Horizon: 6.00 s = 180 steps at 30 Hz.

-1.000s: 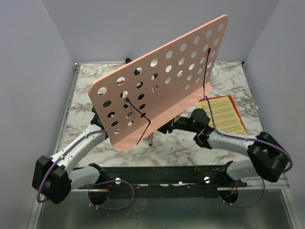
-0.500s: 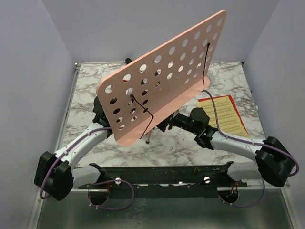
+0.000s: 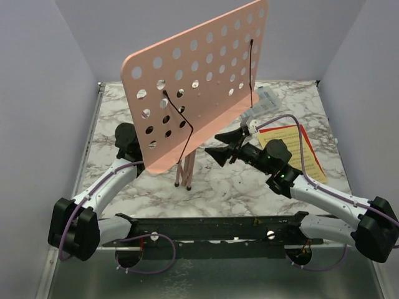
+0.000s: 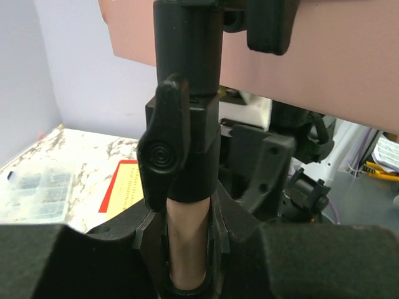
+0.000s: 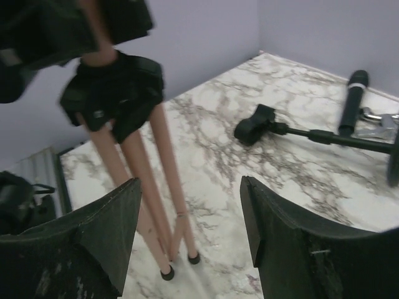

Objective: Set up the instrument practice props

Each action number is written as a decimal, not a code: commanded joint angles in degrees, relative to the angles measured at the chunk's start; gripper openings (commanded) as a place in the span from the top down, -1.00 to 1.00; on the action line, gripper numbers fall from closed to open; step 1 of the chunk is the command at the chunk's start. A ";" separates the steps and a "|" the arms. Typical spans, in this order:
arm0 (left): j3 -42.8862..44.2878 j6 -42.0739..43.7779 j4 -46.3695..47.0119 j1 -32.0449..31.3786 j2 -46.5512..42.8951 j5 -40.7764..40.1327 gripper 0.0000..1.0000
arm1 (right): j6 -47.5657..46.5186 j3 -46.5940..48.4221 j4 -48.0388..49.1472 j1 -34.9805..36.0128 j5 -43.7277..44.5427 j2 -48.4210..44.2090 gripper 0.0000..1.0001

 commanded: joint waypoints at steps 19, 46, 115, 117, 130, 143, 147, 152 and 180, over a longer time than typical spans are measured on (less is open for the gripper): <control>0.88 -12.14 22.21 4.20 -2.82 -7.45 1.00 | -1.81 10.11 1.91 19.27 27.01 15.50 0.03; 15.00 -20.97 31.00 4.69 5.66 -11.07 1.00 | -6.64 0.86 -3.51 23.63 53.16 13.94 0.99; -7.68 -27.69 -58.43 12.02 -5.78 -42.91 -0.36 | 27.52 11.10 -7.14 20.18 50.07 31.41 0.99; -4.65 -26.05 -57.91 12.20 -1.42 -43.50 -0.51 | 32.03 11.48 -8.63 20.21 50.24 31.37 0.99; -6.44 -17.90 -60.65 13.08 -2.57 -38.49 -0.86 | 60.80 28.24 -38.89 20.37 56.26 42.54 0.99; -24.83 -25.70 -62.07 11.36 -31.84 -21.41 -0.92 | 68.44 32.36 -46.92 20.29 51.19 41.79 0.99; -23.58 -20.63 -61.89 3.47 -32.74 -29.70 -0.58 | 69.31 31.38 -45.30 20.29 50.39 40.33 0.99; -21.90 -14.21 -62.32 -9.67 -25.73 -44.05 -0.40 | 69.80 31.71 -45.66 20.33 50.96 39.08 0.99; -29.44 -17.66 -49.35 -14.56 -16.51 -50.47 0.34 | 37.34 16.61 -19.16 17.85 45.63 26.62 -0.05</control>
